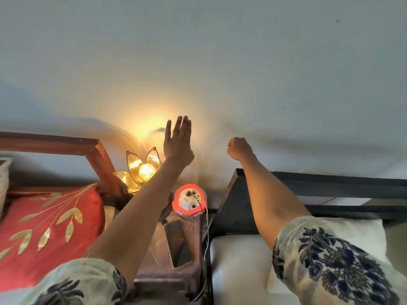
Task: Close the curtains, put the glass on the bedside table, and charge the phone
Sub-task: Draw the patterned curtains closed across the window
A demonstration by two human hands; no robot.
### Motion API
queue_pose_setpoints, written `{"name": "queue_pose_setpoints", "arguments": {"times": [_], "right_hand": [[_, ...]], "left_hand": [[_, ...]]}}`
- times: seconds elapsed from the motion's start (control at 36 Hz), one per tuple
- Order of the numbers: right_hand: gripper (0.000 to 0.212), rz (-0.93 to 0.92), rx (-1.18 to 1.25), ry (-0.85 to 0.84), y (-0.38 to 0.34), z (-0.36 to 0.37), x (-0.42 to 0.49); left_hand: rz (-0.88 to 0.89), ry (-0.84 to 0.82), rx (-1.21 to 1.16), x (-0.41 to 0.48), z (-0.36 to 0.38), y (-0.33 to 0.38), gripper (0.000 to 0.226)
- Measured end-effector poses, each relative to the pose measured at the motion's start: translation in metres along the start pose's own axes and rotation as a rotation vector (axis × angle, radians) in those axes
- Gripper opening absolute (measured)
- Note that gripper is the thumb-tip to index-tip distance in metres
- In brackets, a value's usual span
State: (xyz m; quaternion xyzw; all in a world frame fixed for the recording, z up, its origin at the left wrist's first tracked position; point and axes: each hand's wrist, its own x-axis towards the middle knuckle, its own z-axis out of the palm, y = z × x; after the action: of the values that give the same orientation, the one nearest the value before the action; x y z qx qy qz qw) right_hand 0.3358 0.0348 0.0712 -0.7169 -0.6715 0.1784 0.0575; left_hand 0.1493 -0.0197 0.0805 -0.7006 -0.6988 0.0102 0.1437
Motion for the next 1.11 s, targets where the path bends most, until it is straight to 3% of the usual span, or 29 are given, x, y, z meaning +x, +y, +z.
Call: {"name": "queue_pose_setpoints", "arguments": {"times": [0.39, 0.58, 0.69, 0.83, 1.11], "right_hand": [[0.028, -0.134, -0.063, 0.064, -0.073, 0.048, -0.055], [0.025, -0.285, -0.104, 0.176, -0.120, 0.071, -0.078], [0.024, -0.357, -0.096, 0.204, -0.156, 0.072, -0.089], [0.025, -0.438, -0.036, 0.236, -0.210, 0.066, -0.100], [0.025, -0.895, 0.246, 0.171, -0.317, 0.075, -0.175]], "left_hand": [[-0.097, 0.030, -0.070, -0.071, 0.018, -0.077, 0.082], [-0.191, 0.034, -0.162, -0.112, 0.024, -0.118, 0.077], [-0.291, 0.120, -0.245, -0.132, 0.024, -0.145, 0.066], [-0.436, 0.249, -0.346, -0.162, 0.010, -0.173, 0.024], [-0.807, 0.348, -0.372, -0.271, -0.023, -0.207, 0.022]]}}
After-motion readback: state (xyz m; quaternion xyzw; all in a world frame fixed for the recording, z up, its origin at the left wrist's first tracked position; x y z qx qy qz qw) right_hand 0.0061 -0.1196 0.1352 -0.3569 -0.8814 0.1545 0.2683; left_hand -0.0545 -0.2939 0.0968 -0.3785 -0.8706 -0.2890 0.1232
